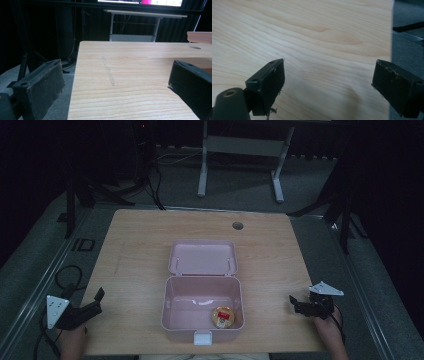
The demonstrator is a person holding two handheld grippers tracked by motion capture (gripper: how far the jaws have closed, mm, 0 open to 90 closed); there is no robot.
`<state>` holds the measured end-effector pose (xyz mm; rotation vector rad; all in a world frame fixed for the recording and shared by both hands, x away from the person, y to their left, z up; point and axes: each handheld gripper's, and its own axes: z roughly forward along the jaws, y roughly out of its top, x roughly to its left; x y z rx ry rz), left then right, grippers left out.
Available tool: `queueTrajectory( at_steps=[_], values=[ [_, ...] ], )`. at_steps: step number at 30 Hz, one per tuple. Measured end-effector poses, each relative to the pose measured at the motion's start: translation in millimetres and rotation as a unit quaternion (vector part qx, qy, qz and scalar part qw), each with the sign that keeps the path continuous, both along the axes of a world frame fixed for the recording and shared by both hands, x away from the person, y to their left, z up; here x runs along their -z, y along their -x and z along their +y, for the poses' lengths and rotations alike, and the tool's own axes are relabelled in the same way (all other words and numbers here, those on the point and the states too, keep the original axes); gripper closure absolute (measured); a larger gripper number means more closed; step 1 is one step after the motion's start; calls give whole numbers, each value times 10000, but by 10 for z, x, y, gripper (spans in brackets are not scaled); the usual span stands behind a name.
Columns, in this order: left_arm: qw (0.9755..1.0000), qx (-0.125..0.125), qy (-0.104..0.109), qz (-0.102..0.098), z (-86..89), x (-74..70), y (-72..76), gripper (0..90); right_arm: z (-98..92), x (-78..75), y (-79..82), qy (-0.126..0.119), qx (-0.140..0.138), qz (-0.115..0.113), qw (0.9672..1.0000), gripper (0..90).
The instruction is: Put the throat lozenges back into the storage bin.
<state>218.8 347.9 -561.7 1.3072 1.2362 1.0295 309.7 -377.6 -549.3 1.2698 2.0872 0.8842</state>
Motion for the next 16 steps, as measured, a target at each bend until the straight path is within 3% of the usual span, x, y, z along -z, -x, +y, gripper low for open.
queueTrajectory(
  at_steps=[10, 16],
  values=[
    [10000, 3, 20, -5, 3, 0, 0, 4, -113, 55, 75, -356, 305, -112, 9988, 105],
    [10000, 3, 27, 5, 5, 0, -1, 4, -120, 56, 65, -373, 294, -107, 9988, 105]
  ],
)
